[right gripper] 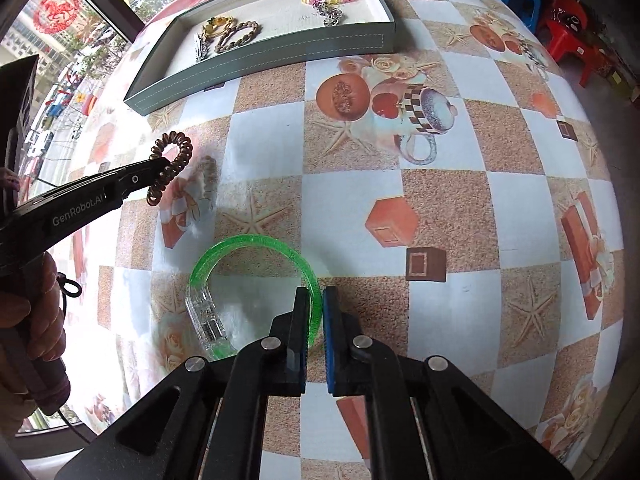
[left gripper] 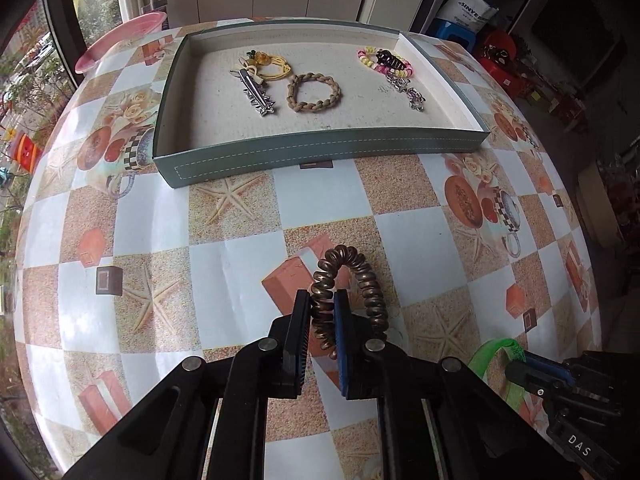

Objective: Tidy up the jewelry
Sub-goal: 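Grasp the coil hair tie with the left gripper while the right gripper grasps the green wristband, then carry the coil hair tie with the left gripper while the right gripper carries the wristband into the tray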

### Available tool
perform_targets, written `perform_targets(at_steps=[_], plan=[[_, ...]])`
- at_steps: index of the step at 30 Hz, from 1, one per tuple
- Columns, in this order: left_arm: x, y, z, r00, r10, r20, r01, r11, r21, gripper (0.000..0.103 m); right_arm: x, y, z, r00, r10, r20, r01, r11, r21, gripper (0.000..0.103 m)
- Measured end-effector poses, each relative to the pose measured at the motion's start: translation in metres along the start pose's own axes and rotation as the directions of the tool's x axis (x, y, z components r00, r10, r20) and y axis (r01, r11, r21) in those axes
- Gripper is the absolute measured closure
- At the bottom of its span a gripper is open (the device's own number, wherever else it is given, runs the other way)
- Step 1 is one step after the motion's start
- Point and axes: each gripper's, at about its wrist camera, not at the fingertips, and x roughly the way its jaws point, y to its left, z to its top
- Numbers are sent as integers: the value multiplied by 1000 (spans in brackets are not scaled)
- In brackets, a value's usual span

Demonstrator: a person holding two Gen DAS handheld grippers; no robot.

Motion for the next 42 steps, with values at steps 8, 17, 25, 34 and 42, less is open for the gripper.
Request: perform_targets(at_steps=[8, 17, 25, 34, 42], plan=[[-39, 13, 18, 998, 14, 64, -11, 999, -44, 78, -20, -31, 33, 997, 68, 44, -71, 995, 75, 96], [-67, 23, 56, 990, 42, 138, -32, 997, -74, 78, -45, -41, 92, 988, 109, 107, -116, 992, 55, 96], [-80, 29, 101, 980, 54, 194, -35, 994, -104, 78, -54, -42, 152, 982, 126, 138, -128, 992, 11, 96], [-48, 27, 137, 981, 81, 176, -57, 988, -141, 78, -31, -41, 212, 986, 109, 127, -111, 994, 16, 96], [-12, 30, 150, 984, 119, 131, -94, 979, -182, 78, 0, -31, 244, 992, 60, 110, -60, 998, -6, 96]])
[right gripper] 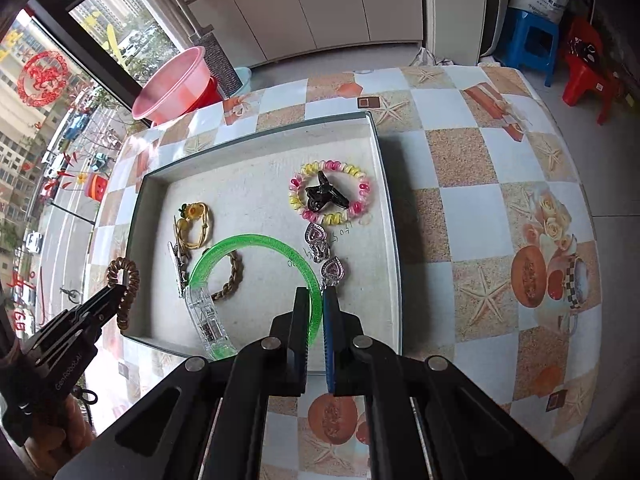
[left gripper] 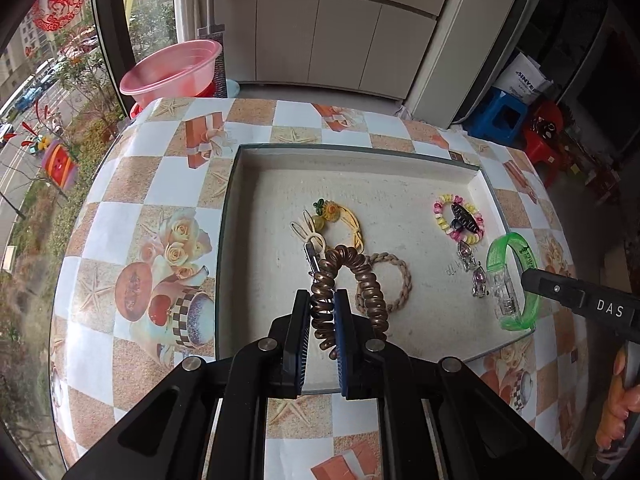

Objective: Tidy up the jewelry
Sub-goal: 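Carry the coil hair tie with the left gripper while the right gripper carries the wristband into the tray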

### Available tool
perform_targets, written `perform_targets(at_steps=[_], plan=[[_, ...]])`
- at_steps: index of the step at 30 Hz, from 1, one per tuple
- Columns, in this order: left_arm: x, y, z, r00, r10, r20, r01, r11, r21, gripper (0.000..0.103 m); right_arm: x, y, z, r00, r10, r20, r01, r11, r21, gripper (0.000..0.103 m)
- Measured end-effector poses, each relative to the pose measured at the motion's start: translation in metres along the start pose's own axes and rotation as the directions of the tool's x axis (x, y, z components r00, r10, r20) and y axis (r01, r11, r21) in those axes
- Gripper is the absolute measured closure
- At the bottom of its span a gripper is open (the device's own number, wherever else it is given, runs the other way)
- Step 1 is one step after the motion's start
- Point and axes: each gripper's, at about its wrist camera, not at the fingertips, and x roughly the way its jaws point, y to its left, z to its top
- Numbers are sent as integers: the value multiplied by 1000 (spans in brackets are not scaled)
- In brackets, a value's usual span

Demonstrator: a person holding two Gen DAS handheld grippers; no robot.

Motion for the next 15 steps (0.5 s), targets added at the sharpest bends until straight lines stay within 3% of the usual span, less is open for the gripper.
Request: perform_targets(at_steps=[15], plan=[[41, -13, 9, 996, 78, -32, -76, 996, 52, 78, 36, -6, 18, 998, -48, -32, 48, 999, -2, 96]])
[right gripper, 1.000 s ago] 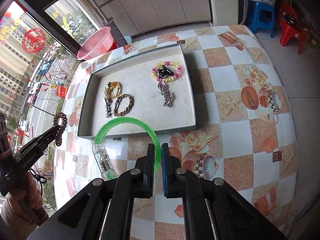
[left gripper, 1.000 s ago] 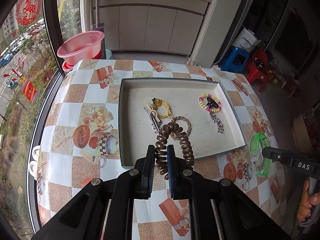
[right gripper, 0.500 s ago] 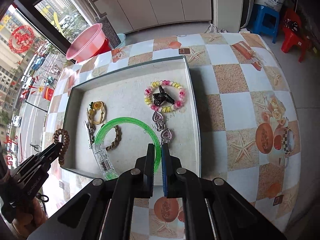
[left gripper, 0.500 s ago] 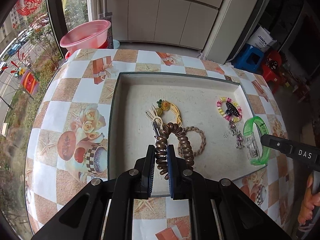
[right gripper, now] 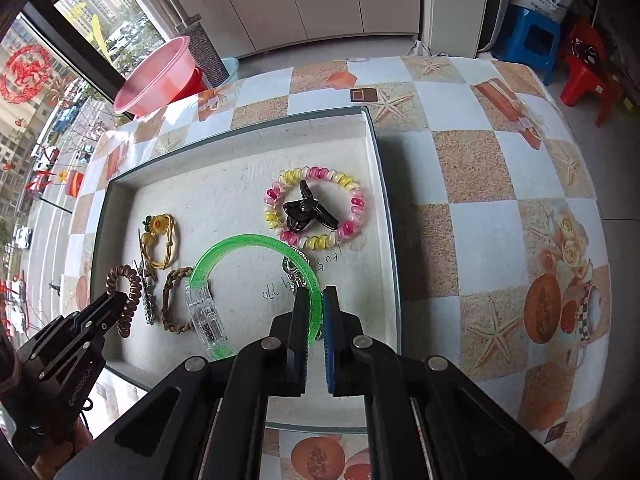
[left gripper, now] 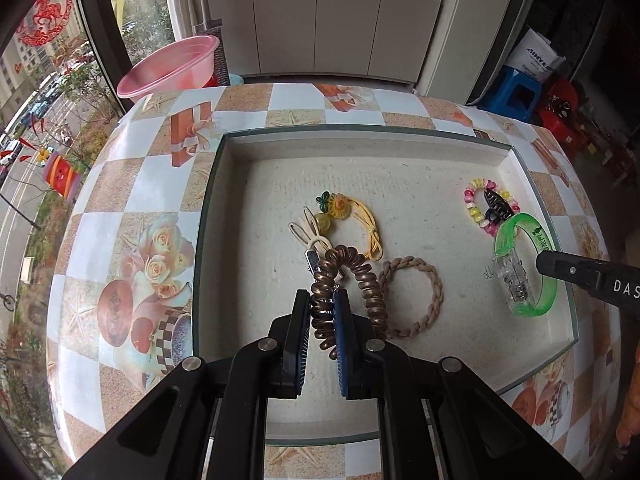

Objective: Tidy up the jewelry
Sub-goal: 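Carry the coil hair tie with the left gripper while the right gripper carries the wristband into the tray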

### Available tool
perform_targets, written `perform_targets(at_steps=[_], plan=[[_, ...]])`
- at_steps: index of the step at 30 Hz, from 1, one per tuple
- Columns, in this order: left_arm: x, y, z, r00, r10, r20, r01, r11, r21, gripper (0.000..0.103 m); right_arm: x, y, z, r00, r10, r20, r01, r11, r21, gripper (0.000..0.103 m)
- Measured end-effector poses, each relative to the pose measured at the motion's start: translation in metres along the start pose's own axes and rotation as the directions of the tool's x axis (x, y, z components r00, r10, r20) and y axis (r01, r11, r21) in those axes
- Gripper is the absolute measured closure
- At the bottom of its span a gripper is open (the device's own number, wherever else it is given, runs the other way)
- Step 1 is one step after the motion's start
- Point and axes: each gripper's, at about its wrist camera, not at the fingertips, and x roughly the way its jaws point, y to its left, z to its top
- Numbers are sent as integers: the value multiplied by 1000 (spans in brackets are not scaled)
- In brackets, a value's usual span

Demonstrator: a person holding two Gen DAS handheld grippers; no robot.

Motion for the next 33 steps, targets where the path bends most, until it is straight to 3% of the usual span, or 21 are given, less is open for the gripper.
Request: perform_targets(at_steps=[10, 19, 33], plan=[[14, -5, -5, 999, 34, -25, -34, 999, 19, 78, 14, -4, -2, 1000, -11, -17, 11, 1000, 0, 96], [14, -14, -7, 998, 62, 0, -62, 996, 58, 78, 21, -10, -6, 999, -13, -35, 14, 1000, 15, 96], [12, -17, -7, 996, 92, -6, -91, 992, 87, 78, 22, -9, -7, 999, 7, -45, -6, 1000, 19, 90]])
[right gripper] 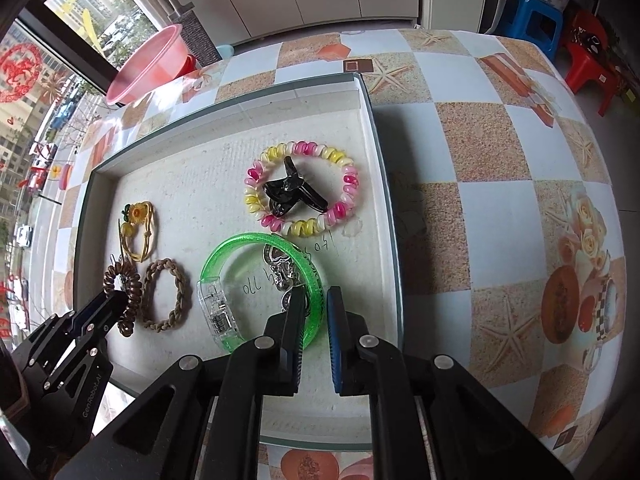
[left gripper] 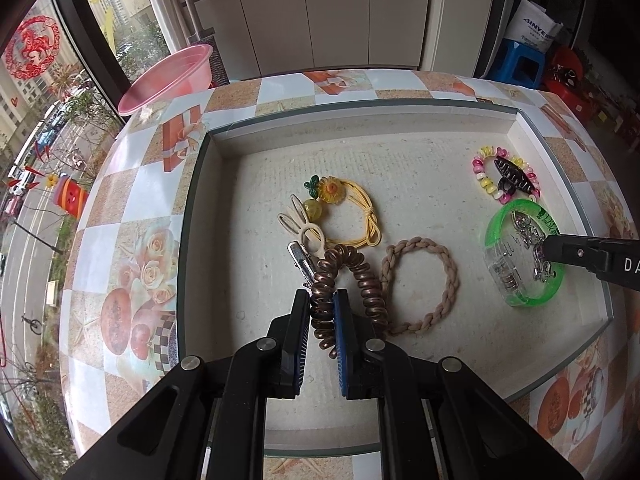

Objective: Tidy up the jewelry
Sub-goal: 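Carry the coil hair tie with the left gripper while the right gripper carries the wristband into the tray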

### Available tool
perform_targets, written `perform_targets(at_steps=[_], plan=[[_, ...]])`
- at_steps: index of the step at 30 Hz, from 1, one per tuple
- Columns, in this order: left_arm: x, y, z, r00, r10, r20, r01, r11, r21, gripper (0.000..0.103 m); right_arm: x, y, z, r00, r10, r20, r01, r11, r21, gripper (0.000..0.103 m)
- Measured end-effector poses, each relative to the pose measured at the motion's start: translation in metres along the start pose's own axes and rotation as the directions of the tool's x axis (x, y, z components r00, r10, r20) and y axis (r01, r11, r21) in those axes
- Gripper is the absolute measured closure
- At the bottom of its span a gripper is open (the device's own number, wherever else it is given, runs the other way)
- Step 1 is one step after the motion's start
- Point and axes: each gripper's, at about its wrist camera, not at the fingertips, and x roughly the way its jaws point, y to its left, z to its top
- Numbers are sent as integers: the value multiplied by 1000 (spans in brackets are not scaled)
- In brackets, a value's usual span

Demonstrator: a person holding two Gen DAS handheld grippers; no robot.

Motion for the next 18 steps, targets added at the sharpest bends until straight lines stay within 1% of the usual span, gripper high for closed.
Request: perform_targets(at_steps=[3, 7, 13, 18], plan=[[-1, 1, 0, 1000, 9, 2, -9, 1000, -1, 78, -2, -1, 0, 1000, 9, 0, -9, 1000, 4, 89], [-2, 4, 1, 1000, 9, 4, -9, 1000, -12, 78, -5, 2, 0, 1000, 21, 7, -21, 1000, 0, 85], [-8, 7, 3, 1000, -18, 20, 19, 1000, -23, 78, -12, 3, 0, 999, 38, 18, -38, 999, 5, 84], [-6, 6, 3, 1000, -3, 6, 3, 1000, -16, 78, -14, 5, 0, 999, 34, 12, -34, 999, -1, 84]])
